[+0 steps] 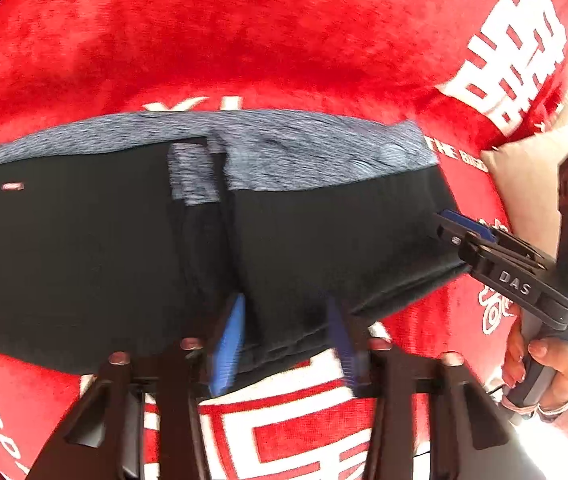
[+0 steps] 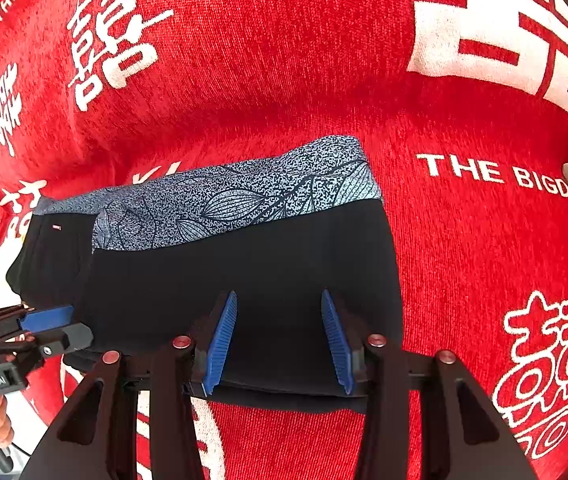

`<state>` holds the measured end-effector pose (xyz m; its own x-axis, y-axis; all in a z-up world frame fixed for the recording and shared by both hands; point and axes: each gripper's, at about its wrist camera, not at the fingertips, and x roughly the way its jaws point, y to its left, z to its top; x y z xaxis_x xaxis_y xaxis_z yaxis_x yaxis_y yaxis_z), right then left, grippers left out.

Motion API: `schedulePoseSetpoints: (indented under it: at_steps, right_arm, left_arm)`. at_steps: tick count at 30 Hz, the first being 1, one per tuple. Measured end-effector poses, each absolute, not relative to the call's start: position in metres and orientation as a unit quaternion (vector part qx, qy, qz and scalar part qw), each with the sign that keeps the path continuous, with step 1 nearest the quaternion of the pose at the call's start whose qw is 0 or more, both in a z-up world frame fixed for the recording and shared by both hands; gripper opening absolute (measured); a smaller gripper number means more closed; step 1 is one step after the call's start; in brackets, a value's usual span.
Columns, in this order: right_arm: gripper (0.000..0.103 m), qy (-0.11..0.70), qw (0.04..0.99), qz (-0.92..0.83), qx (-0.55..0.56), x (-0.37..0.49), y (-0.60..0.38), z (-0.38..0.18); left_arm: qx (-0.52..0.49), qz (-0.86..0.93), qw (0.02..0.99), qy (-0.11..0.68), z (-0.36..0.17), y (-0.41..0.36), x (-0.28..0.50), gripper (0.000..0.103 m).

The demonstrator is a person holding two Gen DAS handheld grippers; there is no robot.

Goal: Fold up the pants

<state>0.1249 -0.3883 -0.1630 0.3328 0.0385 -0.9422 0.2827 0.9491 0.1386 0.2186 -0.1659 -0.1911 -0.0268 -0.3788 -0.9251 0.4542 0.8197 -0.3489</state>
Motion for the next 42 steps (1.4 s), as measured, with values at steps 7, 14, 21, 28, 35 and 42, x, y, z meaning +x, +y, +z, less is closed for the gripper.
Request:
schedulePoseSetpoints:
  at_steps: [7, 14, 21, 28, 35, 42]
  right_arm:
    - [0.048, 0.574, 0.801, -0.072, 0.156, 0.119, -0.393, -0.147]
    - [0.048, 0.584, 0.802, -0.055, 0.112, 0.109, -0.375, -0.148]
    - [0.059, 0.553, 0.81, -0.1, 0.169, 0.134, -0.422, -0.133]
    - [0.062, 0.556, 0.781, -0.13, 0.253, 0.19, -0.476, -0.162]
    - [0.033, 0.602, 0.763, -0.164, 0.172, 0.209, -0.467, -0.196]
    - [0.05, 0.576, 0.775, -0.15, 0.214, 0.198, -0.469, -0.175]
  left_arm:
    - [0.067, -0.294, 0.701, 0.646, -0.192, -0.158, 0.206, 0.01]
    - [0.056, -0.292, 0.715, 0.633, -0.193, -0.147, 0.198, 0.01]
    - [0.02, -0.223, 0.738, 0.637, -0.183, -0.127, 0.241, 0.011]
    - [-0.011, -0.192, 0.736, 0.649, -0.205, -0.133, 0.266, 0.011]
    - [0.021, -0.195, 0.737, 0.647, -0.21, -0.146, 0.259, 0.011]
    - [0.048, -0.183, 0.756, 0.627, -0.194, -0.152, 0.256, 0.011]
